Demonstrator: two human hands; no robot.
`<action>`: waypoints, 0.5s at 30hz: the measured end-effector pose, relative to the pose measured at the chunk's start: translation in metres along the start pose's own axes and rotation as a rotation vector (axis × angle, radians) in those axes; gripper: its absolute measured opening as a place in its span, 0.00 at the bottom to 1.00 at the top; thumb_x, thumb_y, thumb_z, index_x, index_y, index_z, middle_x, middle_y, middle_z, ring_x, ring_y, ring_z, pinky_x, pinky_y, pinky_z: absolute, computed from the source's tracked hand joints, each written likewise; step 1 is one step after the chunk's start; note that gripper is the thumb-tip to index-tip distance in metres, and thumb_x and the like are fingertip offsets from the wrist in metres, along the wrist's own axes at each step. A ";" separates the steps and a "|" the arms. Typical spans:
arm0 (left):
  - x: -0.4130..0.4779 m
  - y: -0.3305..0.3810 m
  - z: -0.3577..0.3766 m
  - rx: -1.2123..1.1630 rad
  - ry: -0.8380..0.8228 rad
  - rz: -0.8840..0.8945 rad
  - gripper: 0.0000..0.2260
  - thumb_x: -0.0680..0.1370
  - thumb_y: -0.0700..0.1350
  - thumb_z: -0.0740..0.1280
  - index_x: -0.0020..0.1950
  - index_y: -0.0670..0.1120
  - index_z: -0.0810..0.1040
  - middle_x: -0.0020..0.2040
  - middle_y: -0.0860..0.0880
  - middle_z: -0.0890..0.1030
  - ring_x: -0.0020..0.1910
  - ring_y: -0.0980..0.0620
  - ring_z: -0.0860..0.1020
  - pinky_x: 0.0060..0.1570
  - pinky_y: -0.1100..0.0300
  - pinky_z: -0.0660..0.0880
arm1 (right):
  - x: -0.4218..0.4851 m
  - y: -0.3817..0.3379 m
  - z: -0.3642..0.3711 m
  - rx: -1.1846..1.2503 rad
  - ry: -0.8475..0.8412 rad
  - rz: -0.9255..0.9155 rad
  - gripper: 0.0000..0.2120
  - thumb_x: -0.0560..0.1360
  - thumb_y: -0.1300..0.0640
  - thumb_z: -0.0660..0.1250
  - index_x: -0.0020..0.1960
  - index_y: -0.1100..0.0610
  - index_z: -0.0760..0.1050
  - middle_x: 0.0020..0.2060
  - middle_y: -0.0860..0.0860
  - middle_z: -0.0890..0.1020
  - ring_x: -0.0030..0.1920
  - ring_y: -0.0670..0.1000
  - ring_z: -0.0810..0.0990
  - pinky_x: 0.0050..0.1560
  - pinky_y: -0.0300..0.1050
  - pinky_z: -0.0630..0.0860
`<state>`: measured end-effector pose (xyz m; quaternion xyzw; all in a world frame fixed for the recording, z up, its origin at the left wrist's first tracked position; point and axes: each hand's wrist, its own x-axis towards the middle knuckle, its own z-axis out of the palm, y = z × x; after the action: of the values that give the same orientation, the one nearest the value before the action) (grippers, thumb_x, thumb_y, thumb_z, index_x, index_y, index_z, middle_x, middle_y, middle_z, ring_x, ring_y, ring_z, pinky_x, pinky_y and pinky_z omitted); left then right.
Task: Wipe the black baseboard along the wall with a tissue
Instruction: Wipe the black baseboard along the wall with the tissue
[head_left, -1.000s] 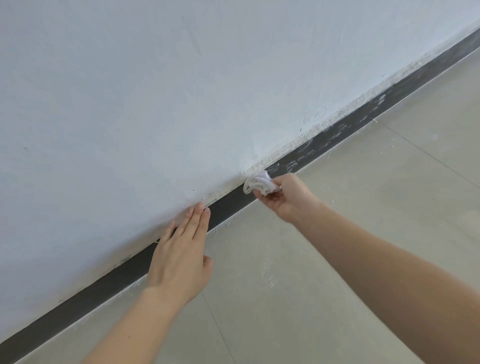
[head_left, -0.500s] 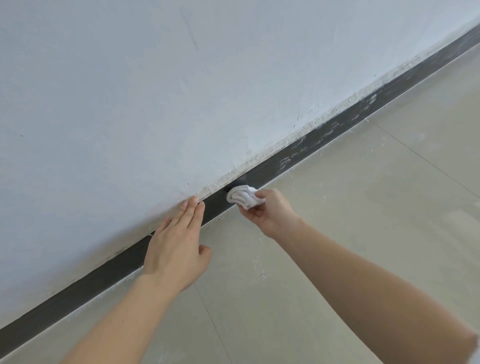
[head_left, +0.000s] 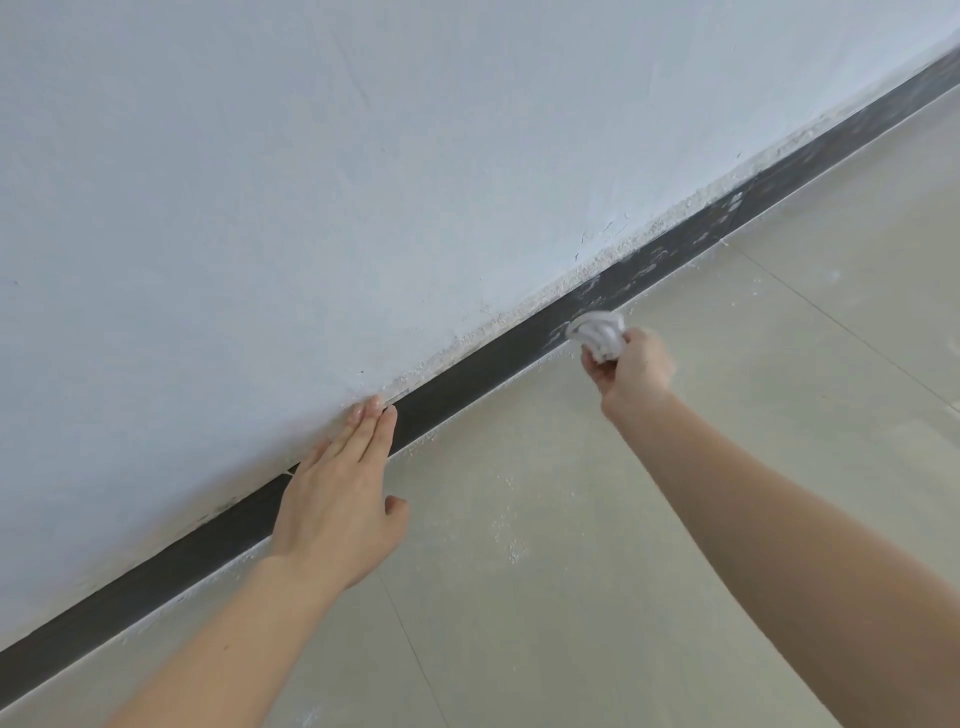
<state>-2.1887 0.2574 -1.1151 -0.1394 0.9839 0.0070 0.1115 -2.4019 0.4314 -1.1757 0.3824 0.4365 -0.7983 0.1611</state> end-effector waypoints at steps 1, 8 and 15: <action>0.000 0.001 0.000 -0.006 0.004 0.001 0.34 0.76 0.49 0.56 0.77 0.47 0.41 0.77 0.53 0.39 0.75 0.59 0.41 0.70 0.63 0.42 | -0.003 0.013 -0.004 -0.032 -0.046 0.059 0.07 0.77 0.65 0.57 0.46 0.63 0.74 0.37 0.58 0.77 0.31 0.53 0.76 0.26 0.40 0.78; 0.004 0.006 0.002 -0.011 0.080 -0.032 0.32 0.71 0.40 0.63 0.75 0.41 0.59 0.75 0.46 0.60 0.74 0.52 0.60 0.69 0.58 0.59 | -0.029 0.085 -0.001 -0.267 -0.326 0.331 0.09 0.77 0.67 0.58 0.56 0.65 0.71 0.46 0.61 0.80 0.38 0.55 0.81 0.36 0.47 0.80; 0.034 0.032 0.003 0.069 0.178 0.209 0.30 0.69 0.42 0.51 0.71 0.39 0.67 0.72 0.44 0.67 0.71 0.49 0.66 0.67 0.53 0.65 | 0.027 0.007 0.011 -0.265 -0.117 0.098 0.05 0.75 0.71 0.58 0.43 0.67 0.73 0.39 0.62 0.78 0.34 0.57 0.79 0.33 0.49 0.82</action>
<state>-2.2286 0.2793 -1.1265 -0.0320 0.9987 -0.0278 0.0272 -2.4204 0.4202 -1.1963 0.3312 0.5088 -0.7458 0.2742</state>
